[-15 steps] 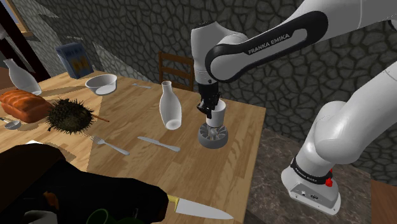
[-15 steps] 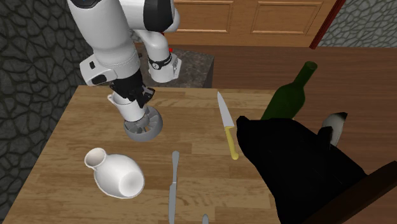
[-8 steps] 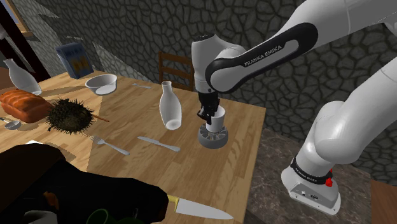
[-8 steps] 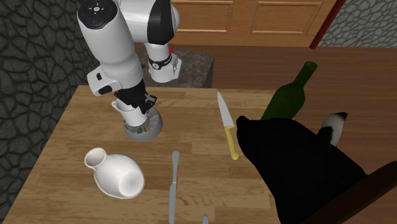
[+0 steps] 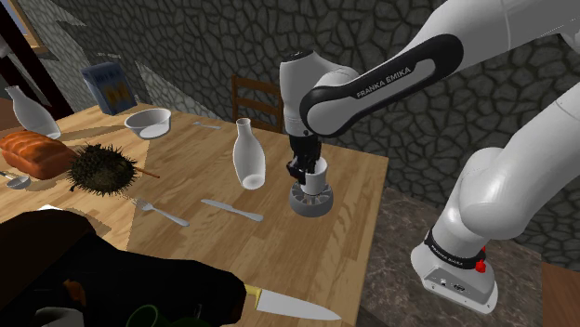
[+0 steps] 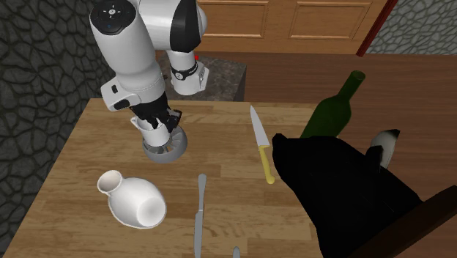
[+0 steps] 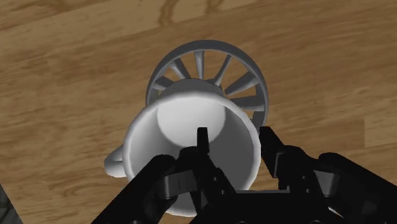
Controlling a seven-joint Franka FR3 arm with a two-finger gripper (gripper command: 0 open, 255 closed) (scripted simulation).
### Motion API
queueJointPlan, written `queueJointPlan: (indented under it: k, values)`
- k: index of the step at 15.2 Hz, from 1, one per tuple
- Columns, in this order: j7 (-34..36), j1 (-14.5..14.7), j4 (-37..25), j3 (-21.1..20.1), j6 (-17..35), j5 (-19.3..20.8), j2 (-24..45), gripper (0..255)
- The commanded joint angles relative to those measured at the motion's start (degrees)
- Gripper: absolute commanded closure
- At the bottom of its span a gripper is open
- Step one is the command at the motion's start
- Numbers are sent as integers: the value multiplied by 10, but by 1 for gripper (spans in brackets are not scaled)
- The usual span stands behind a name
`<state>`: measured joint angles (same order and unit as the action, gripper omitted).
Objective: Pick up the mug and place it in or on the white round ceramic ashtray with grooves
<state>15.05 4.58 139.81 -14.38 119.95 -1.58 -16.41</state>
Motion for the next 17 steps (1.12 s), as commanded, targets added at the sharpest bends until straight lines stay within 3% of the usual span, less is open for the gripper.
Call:
queueJointPlan:
  k: [1,5,9,17]
  values:
    - [0,0,0,0,0,0,0,0]
    - [0,0,0,0,0,0,0,0]
    - [-4,1,-55,4,-77,-3,-23,0]
    - [-4,1,-55,4,-77,-3,-23,0]
